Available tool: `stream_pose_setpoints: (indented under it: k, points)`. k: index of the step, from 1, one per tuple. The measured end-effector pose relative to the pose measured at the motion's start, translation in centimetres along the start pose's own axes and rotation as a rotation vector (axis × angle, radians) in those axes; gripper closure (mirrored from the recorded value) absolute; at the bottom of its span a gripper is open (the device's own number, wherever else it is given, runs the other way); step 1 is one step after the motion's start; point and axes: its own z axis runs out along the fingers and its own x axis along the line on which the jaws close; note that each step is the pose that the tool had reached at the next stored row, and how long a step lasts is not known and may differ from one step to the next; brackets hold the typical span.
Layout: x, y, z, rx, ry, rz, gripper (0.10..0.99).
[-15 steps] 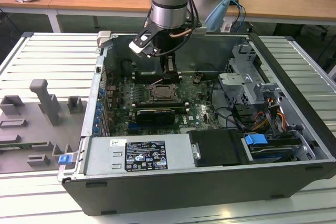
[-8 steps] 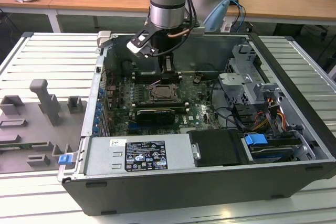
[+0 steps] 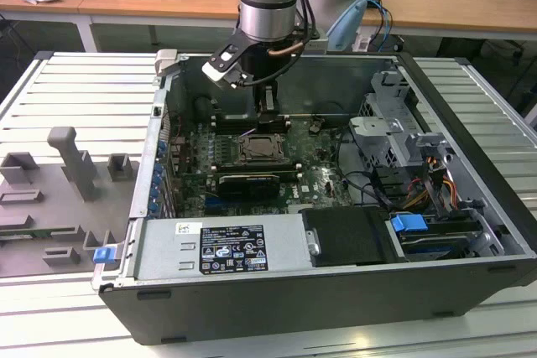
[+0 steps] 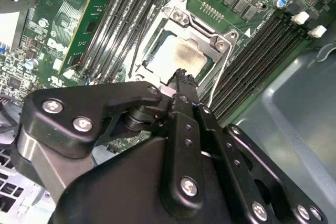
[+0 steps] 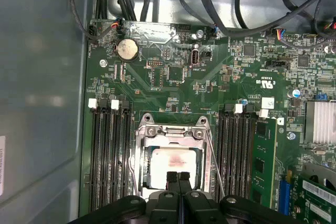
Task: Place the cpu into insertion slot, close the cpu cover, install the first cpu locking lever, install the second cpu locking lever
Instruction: 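Install the first cpu locking lever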
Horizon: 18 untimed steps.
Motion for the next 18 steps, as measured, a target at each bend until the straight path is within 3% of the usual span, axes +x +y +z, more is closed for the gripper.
stream_pose_setpoints:
  k: [3,18]
  points:
    - [-0.02,0.02,-0.59,0.000,0.0000,0.000,0.980]
    - [-0.08,0.06,-2.15,0.000,0.0000,-0.001,0.980]
